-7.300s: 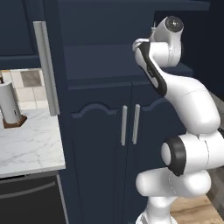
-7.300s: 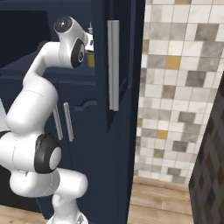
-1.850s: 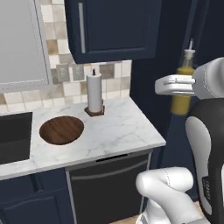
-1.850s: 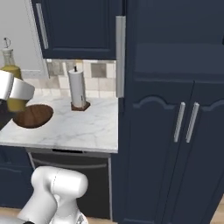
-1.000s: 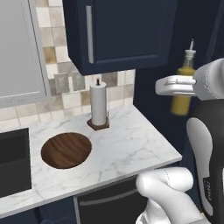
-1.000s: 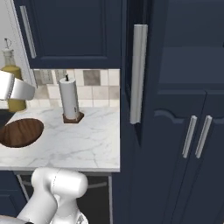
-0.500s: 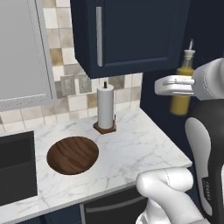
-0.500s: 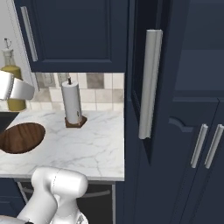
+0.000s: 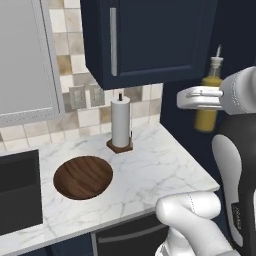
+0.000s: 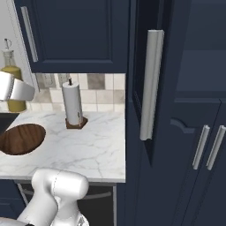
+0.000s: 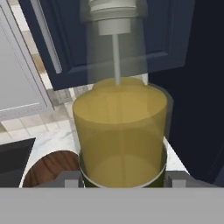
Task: Retrieve the bottle and the shaker from the cabinet and place them next to the mixing bowl on the counter. Then add garlic from the fridge to the mixing bowl.
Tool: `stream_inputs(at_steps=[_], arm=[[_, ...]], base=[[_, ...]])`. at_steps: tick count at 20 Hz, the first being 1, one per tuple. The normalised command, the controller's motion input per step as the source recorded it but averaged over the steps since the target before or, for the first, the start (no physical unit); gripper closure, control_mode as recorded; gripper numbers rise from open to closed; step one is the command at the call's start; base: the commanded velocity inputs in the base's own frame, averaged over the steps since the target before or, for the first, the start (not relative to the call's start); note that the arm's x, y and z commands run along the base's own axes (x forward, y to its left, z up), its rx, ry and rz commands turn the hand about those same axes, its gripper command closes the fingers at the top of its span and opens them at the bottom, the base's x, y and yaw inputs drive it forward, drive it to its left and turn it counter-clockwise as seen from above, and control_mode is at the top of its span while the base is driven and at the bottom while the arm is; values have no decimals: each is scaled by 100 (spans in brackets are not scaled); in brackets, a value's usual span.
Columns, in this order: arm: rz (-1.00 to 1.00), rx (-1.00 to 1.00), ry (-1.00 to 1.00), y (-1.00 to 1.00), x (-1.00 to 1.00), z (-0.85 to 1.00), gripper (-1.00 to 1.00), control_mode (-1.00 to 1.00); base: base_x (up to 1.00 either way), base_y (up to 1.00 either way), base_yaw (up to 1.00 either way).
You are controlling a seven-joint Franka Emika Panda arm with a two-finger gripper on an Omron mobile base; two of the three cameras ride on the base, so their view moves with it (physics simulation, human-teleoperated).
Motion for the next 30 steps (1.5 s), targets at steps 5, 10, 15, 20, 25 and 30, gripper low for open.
stream_inputs(at_steps=[5, 10, 15, 20, 25, 30], arm=[[28, 0, 1, 33, 47, 0, 100, -100], [38, 0, 5, 11, 38, 0, 100, -100], [47, 0, 0, 21, 27, -5, 100, -100], [31, -2, -5, 12, 17, -17, 100, -100], [9, -14, -19, 0, 0, -69, 100, -100], [4, -11, -4, 1, 0, -90, 100, -100]], base=[[0, 0, 0], [0, 0, 0], [0, 0, 0], [0, 0, 0], [0, 0, 0], [0, 0, 0]])
